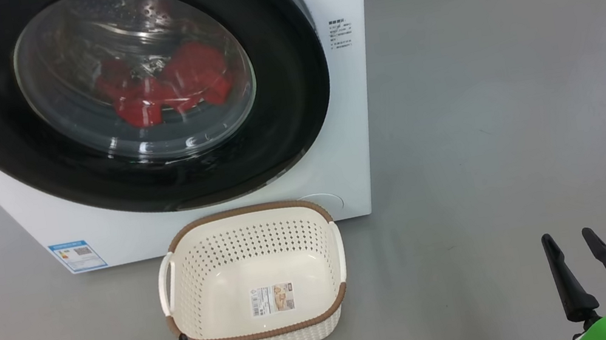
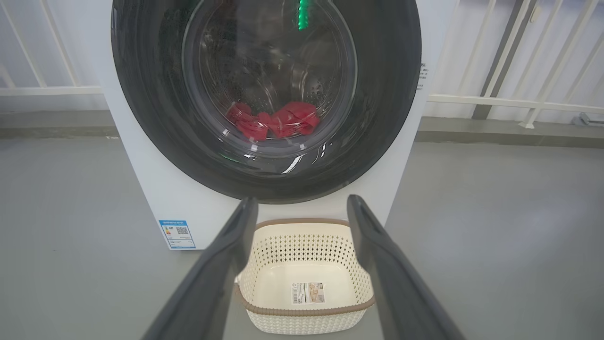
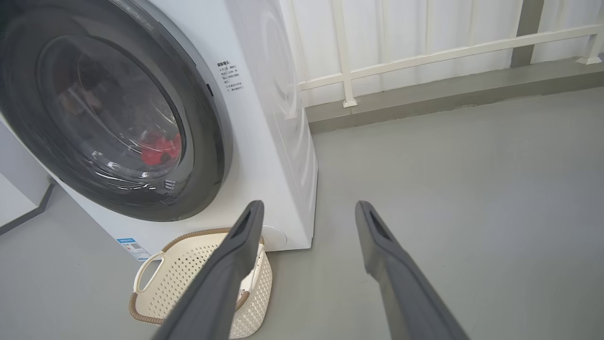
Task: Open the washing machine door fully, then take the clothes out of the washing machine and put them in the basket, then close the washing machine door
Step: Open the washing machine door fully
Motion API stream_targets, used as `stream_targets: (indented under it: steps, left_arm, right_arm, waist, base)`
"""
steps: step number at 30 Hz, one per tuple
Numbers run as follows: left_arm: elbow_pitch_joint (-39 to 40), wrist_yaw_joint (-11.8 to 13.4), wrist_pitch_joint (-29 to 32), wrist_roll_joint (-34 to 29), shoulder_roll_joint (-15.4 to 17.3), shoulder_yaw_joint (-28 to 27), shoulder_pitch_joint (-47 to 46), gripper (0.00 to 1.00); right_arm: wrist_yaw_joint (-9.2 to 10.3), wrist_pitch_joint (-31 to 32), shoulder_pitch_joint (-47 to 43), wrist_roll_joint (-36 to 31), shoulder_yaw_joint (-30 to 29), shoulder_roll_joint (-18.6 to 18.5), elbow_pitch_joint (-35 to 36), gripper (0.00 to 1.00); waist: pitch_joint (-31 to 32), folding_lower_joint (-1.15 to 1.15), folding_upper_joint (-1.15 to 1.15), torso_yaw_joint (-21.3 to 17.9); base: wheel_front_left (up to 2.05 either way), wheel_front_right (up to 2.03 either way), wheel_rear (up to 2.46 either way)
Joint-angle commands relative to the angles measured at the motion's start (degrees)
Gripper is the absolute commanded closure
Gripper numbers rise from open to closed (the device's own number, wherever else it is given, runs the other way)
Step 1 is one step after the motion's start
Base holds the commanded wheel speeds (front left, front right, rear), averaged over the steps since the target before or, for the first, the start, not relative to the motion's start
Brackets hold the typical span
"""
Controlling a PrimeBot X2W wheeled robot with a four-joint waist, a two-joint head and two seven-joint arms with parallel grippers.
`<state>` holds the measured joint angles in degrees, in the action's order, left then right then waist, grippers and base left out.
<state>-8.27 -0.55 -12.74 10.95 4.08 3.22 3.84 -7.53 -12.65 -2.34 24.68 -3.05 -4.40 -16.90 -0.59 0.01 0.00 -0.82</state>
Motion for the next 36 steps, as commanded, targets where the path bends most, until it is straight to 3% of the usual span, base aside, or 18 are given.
stream_targets:
  steps: [1, 10, 24, 25, 26, 27, 29, 36]
  left_arm:
    - [1.2, -0.3, -0.8, -1.6, 0.4, -2.0, -0.3, 0.0]
    - [1.2, -1.7, -2.3, -6.7, -0.2, -3.3, 0.1, 0.0]
    - [-0.3, -3.9, -2.3, -5.3, -1.0, -5.2, 0.0, 0.0]
    - [-0.3, -4.0, -2.3, -5.3, -1.0, -5.2, 0.0, 0.0]
    - [-0.3, -4.0, -2.3, -5.3, -1.0, -5.2, 0.0, 0.0]
    - [-0.2, -4.1, -2.3, -5.4, -1.1, -5.2, -0.1, 0.0]
    - [-0.2, -4.2, -2.3, -5.4, -1.1, -5.2, -0.3, 0.0]
    - [0.4, -4.3, -2.3, -5.0, -1.2, -4.6, -2.0, 0.0]
  right_arm:
    - [0.04, -0.9, 0.1, -1.5, 0.9, -0.6, 1.6, 0.0]
    - [0.04, -2.3, -0.7, -6.2, 0.9, -0.5, 2.0, 0.0]
    - [0.04, -2.3, -1.0, -5.1, 0.8, -0.2, 3.1, 0.0]
    - [0.04, -2.3, -1.0, -4.6, 1.1, -0.2, 3.3, 0.11]
    - [0.04, -2.3, -1.0, -4.6, 1.1, -0.2, 3.3, 0.11]
    - [0.04, -2.3, -0.8, -3.8, 1.2, -0.2, 3.4, 0.65]
    - [0.04, -2.3, -0.1, -1.9, 1.6, -0.1, 3.7, 1.0]
    - [0.04, -2.3, 7.9, 5.1, 2.1, 0.5, 5.2, 1.0]
  waist:
    - [0.0, 0.0, 0.0, 0.0]
    - [0.1, 0.0, 0.0, -0.3]
    - [0.0, 0.0, 0.0, -0.3]
    - [-0.1, 0.0, 0.0, -0.3]
    - [-0.1, 0.0, 0.0, -0.3]
    - [-0.2, 0.0, 0.0, -0.3]
    - [-0.5, 0.0, 0.0, -0.2]
    - [-3.1, 0.0, 0.0, 0.4]
  base:
    - [0.0, 0.0, 0.0]
    - [0.0, 0.0, 0.0]
    - [0.0, 0.0, 0.0]
    - [0.0, 0.0, 0.0]
    - [0.0, 0.0, 0.0]
    - [0.0, 0.0, 0.0]
    - [0.0, 0.0, 0.0]
    - [0.0, 0.0, 0.0]
